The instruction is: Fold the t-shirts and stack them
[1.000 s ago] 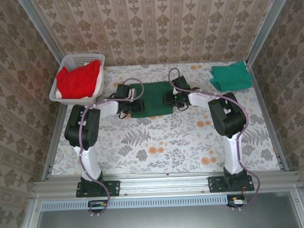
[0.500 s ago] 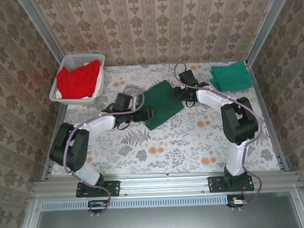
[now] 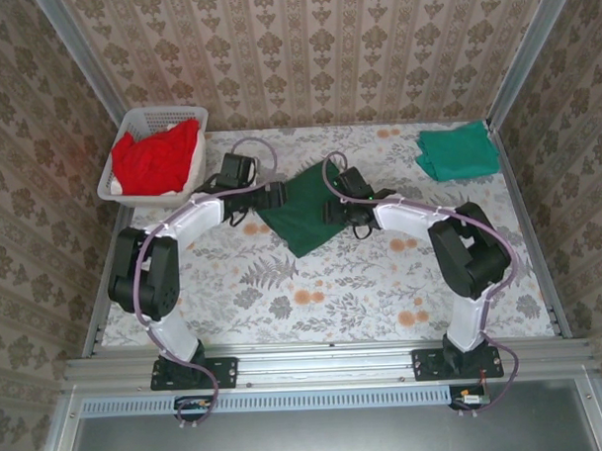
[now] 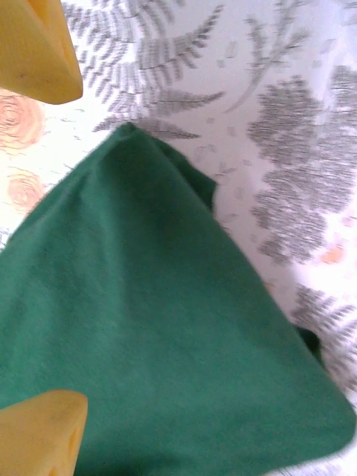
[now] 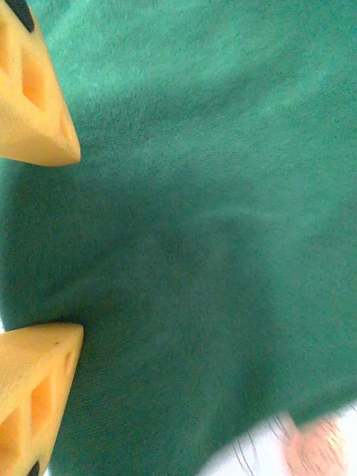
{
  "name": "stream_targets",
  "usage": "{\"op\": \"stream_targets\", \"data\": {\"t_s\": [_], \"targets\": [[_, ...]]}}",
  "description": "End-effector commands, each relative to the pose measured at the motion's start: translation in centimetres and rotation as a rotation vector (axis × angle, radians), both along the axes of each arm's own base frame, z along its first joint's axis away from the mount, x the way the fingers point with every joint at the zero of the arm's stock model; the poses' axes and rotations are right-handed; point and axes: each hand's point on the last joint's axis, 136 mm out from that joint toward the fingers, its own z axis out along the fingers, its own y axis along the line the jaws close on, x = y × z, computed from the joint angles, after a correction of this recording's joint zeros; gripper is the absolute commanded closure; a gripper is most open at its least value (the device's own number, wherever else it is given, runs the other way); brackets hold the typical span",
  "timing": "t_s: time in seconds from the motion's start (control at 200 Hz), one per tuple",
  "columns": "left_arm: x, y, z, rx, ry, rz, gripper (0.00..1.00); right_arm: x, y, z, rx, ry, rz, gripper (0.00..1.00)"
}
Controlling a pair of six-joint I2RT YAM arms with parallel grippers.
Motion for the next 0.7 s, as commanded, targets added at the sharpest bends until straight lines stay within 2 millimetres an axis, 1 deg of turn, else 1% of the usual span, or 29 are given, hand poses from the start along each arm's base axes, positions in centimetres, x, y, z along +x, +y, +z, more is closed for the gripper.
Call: {"op": "stream_targets", "data": {"t_s": [0.0, 0.05, 0.095, 0.13, 0.195, 0.265, 0.325, 0.355, 0.385, 0.425, 0.5, 0.565, 0.595, 0.6, 0.605, 0.63, 0.695], "targets": [[-0.8, 1.0, 1.2, 0.001, -0.031, 0.032, 0.0, -1.4, 2.6, -2.3, 0.082, 0.06, 0.004, 0.42], [-1.2, 1.8, 1.9, 0.004, -0.045, 0.046, 0.0, -2.1, 4.2, -2.3, 0.106, 0.069, 0.029, 0.42], [-1.6, 2.6, 2.5, 0.003, -0.061, 0.059, 0.0, -2.6, 5.6, -1.8, 0.114, 0.065, 0.059, 0.42], [-2.0, 3.0, 2.8, 0.004, -0.071, 0.062, 0.0, -2.7, 6.1, -1.4, 0.111, 0.062, 0.07, 0.41], [-2.9, 3.6, 3.3, 0.012, -0.084, 0.066, 0.0, -2.6, 6.8, 0.1, 0.143, 0.046, 0.087, 0.41], [-4.1, 3.8, 3.4, 0.003, -0.086, 0.056, 0.0, -2.5, 6.2, 2.3, 0.138, 0.006, 0.089, 0.4], [-5.0, 3.5, 3.0, -0.015, -0.083, 0.036, 0.0, -2.3, 4.8, 4.3, 0.118, -0.029, 0.079, 0.38], [-5.4, 3.0, 2.6, -0.026, -0.078, 0.018, 0.0, -2.0, 3.8, 5.1, 0.105, -0.047, 0.064, 0.37], [-5.7, 2.6, 2.1, -0.029, -0.066, 0.0, 0.0, -1.8, 2.6, 5.5, 0.086, -0.057, 0.046, 0.36], [-6.0, 2.2, 1.2, -0.018, -0.047, -0.016, 0.0, -1.2, 0.6, 6.1, 0.054, -0.074, 0.011, 0.35], [-6.4, 1.4, -0.7, 0.005, -0.002, -0.04, 0.0, 0.1, -4.4, 6.8, -0.036, -0.091, -0.085, 0.34], [-6.2, 0.7, -2.2, 0.013, 0.028, -0.059, 0.0, 1.4, -9.3, 7.0, -0.157, -0.106, -0.173, 0.32], [-6.1, 0.6, -3.0, 0.021, 0.048, -0.058, 0.0, 2.1, -11.7, 7.1, -0.226, -0.109, -0.218, 0.31], [-6.0, 0.5, -3.1, 0.022, 0.05, -0.059, 0.0, 2.3, -12.4, 7.0, -0.248, -0.107, -0.228, 0.31], [-6.0, 0.6, -3.2, 0.024, 0.053, -0.058, 0.0, 2.3, -12.4, 7.0, -0.248, -0.107, -0.228, 0.31], [-5.9, 0.6, -3.8, 0.035, 0.068, -0.057, 0.0, 2.8, -14.1, 7.0, -0.289, -0.098, -0.25, 0.3], [-5.5, 0.7, -5.2, 0.063, 0.098, -0.052, 0.0, 4.3, -17.5, 6.8, -0.362, -0.075, -0.282, 0.3]]}}
